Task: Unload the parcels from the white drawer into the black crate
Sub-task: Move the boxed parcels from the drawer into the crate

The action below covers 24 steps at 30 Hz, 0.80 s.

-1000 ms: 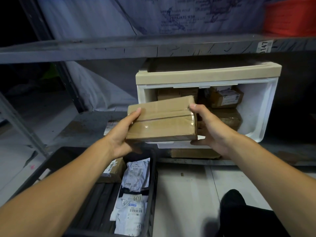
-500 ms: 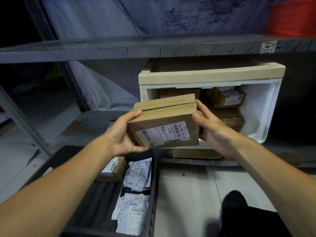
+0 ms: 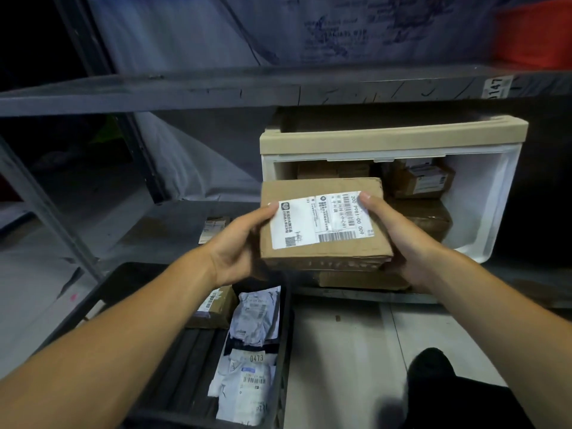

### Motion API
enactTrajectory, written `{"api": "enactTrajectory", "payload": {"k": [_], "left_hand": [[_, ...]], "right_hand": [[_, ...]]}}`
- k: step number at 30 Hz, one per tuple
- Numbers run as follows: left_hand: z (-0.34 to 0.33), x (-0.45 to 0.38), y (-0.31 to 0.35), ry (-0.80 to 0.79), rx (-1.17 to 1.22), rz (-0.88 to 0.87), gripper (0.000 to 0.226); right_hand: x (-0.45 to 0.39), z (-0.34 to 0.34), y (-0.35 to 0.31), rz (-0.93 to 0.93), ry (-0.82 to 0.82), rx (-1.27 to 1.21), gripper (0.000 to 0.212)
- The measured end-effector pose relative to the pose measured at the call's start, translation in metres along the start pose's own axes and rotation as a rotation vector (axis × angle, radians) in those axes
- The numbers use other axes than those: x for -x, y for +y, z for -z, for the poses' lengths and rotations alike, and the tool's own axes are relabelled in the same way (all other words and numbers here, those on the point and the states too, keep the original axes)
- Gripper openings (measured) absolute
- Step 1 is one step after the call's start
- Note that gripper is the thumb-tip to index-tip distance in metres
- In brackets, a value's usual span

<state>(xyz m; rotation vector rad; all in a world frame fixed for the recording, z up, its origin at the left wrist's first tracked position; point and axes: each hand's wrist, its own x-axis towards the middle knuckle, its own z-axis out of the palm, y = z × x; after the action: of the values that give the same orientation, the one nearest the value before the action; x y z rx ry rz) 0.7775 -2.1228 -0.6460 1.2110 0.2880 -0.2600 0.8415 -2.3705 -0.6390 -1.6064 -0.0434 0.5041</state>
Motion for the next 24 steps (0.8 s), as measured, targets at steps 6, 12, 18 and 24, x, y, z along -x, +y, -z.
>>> {"api": "enactTrajectory", "payload": {"k": [6,12,18,24], "left_hand": [[-0.006,-0.002,-0.005,0.099,-0.108,-0.016,0.048],[-0.007,-0.005,-0.004,0.154,0.013,-0.025,0.041],[-0.022,-0.007,-0.013,0.193,0.118,-0.093,0.042],[-0.029,-0.006,-0.019,0.137,0.112,-0.035,0.055]], "right_hand": [[0.000,0.003,-0.002,-0.233,-0.079,-0.178,0.049],[-0.004,0.002,-0.001,-0.109,0.052,-0.282,0.064],[-0.006,-0.004,-0.005,0.022,0.082,-0.468,0.065],[-0.012,-0.010,0.003,0.046,0.193,-0.344,0.067]]}}
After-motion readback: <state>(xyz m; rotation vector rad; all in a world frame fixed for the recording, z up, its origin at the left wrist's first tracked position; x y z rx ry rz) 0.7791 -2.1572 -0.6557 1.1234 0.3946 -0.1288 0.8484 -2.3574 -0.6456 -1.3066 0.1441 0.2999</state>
